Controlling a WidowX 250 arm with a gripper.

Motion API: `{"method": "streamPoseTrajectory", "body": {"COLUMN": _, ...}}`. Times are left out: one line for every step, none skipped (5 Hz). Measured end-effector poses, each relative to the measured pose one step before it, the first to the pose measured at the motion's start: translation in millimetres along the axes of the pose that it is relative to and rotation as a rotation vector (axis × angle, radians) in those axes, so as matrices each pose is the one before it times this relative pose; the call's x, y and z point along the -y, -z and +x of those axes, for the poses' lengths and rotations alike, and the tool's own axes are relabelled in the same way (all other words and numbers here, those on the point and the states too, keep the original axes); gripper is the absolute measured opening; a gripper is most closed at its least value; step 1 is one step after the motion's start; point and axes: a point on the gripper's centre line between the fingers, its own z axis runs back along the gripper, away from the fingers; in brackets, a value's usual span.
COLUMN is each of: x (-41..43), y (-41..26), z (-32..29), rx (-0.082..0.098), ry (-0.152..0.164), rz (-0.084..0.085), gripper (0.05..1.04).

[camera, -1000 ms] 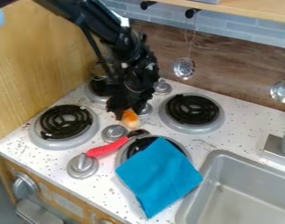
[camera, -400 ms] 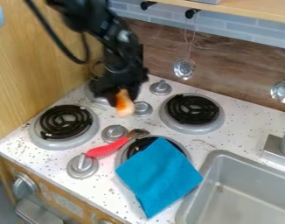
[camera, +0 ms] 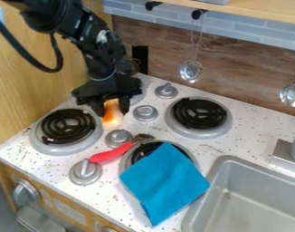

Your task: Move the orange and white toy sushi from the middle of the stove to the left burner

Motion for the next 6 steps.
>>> {"method": "streamPoseTrajectory", "body": {"x": -15.13, "y": 6.15, "z": -6.02, "rx": 0.0167, "ry": 0.0402, "rz": 0.0188, "gripper": 0.590}}
{"method": "streamPoseTrajectory", "body": {"x": -23.63, "y": 8.19, "z": 10.13, "rx": 0.0059, "ry": 0.0297, "rz": -0.0177, "gripper": 0.590}}
{"method": "streamPoseTrajectory", "body": {"x": -14.96, "y": 4.22, "z": 7.43, "rx": 0.0278, "ry": -0.0005, "rz": -0.0079, "gripper": 0.590}}
{"method": "streamPoseTrajectory", "body": {"x": -12.92, "y": 20.00, "z": 2.15, "rx": -0.0422, "ry": 0.0017, "rz": 0.0069, "gripper": 0.590}}
{"method": "streamPoseTrajectory", "body": {"x": -3.88, "y": 13.58, "z": 5.15, "rx": 0.0073, "ry": 0.0248, "rz": 0.0110, "gripper": 0.590}}
{"method": "streamPoseTrajectory", "body": {"x": -0.84, "y": 10.05, "z": 1.70, "rx": 0.0243, "ry": 0.0905, "rz": -0.0324, "gripper": 0.589}}
